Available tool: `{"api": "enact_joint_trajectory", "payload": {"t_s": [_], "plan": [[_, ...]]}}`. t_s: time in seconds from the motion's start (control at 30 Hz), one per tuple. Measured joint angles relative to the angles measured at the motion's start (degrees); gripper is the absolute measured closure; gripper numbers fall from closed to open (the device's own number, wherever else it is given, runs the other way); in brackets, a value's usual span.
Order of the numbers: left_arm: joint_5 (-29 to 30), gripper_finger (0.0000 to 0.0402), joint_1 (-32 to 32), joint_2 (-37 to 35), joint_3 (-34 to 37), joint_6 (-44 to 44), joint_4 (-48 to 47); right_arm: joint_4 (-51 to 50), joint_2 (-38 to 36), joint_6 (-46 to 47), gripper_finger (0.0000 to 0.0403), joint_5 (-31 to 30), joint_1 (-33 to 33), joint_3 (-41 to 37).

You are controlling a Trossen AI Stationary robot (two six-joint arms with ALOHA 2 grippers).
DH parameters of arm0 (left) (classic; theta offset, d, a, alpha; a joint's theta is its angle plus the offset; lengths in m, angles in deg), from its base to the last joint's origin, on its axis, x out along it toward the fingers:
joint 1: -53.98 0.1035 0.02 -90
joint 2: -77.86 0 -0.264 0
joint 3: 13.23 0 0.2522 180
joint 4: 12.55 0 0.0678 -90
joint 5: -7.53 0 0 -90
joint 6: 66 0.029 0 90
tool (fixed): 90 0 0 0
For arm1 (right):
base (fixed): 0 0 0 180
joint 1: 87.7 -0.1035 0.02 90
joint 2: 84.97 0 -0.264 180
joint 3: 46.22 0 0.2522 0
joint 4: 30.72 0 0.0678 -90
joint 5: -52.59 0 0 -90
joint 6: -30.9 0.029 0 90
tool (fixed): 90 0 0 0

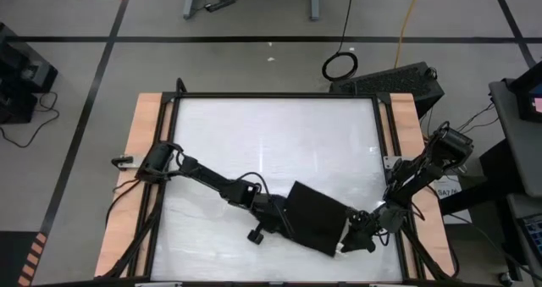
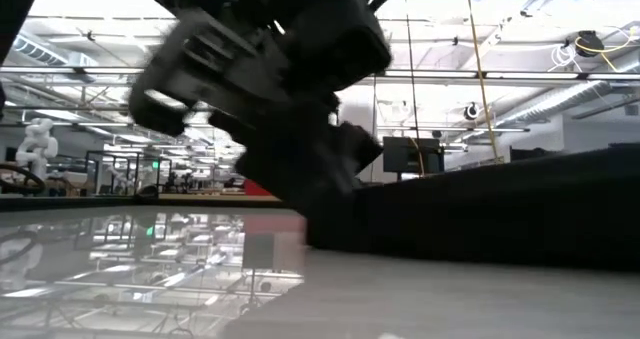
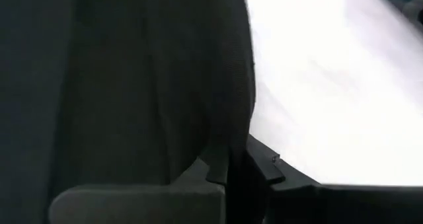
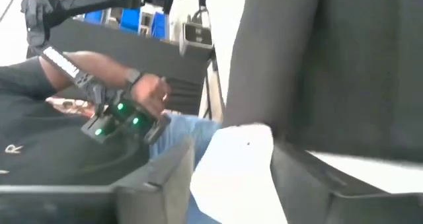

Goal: Roll towel
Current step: Roll the towel

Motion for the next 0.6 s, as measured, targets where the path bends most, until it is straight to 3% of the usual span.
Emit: {"api": "enact_joint_trajectory", "payload": {"t_s": [0.2, 0.6], "plan": [[-6.8, 0.0388, -0.5, 0.0, 0.1, -3.2, -3.9, -3.3, 0.0, -2.4, 0.0190, 1.0, 0.3, 1.4], [-8.4, 0.0389, -1.1, -0.6, 0.2, -10.9, -6.2, -13.8, 0.0, -20.4, 0.0256, 0.7, 7.6, 6.1]]}}
